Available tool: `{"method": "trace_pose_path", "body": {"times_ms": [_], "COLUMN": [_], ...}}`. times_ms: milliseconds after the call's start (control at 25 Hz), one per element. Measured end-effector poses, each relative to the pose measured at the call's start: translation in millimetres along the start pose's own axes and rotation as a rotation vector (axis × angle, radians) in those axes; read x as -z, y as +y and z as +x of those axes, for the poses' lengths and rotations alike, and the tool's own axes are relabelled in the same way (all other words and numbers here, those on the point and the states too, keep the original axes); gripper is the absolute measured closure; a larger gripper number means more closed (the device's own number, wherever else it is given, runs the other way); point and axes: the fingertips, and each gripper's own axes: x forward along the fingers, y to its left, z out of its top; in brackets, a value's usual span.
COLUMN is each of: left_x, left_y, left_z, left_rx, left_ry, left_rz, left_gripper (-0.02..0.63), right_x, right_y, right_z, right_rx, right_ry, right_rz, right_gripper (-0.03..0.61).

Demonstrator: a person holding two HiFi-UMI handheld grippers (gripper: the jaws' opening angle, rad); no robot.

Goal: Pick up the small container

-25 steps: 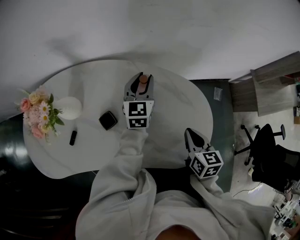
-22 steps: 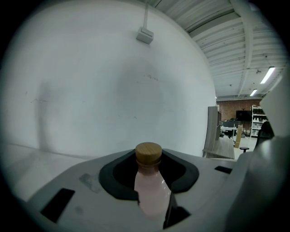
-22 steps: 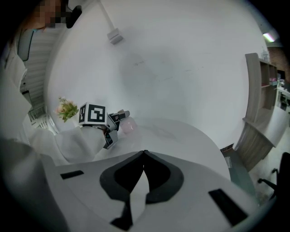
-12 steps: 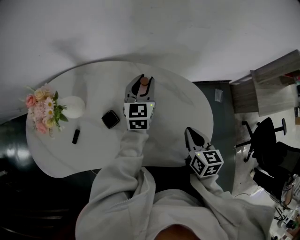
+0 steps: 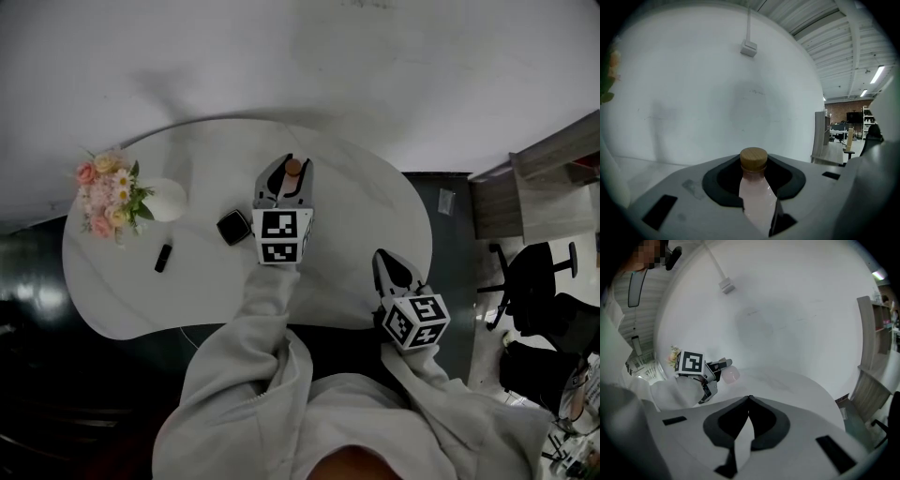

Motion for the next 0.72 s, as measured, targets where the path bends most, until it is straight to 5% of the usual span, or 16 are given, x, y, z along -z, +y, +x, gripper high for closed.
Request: {"method": "trace_pose_path", "body": {"times_ms": [720], "left_x": [13], "left_y": [3], "left_z": [-79], "left_rx": [-0.088], "left_ry": [0.019], "left_rz": [-0.029], "left_gripper": [0.488], "right_x": [-2], "right_y": [22], "right_z": [-16], "right_rx": [-0.081], "right_ry": [-0.036], "right_rz": [-0.060], "right_gripper": [0.529]}}
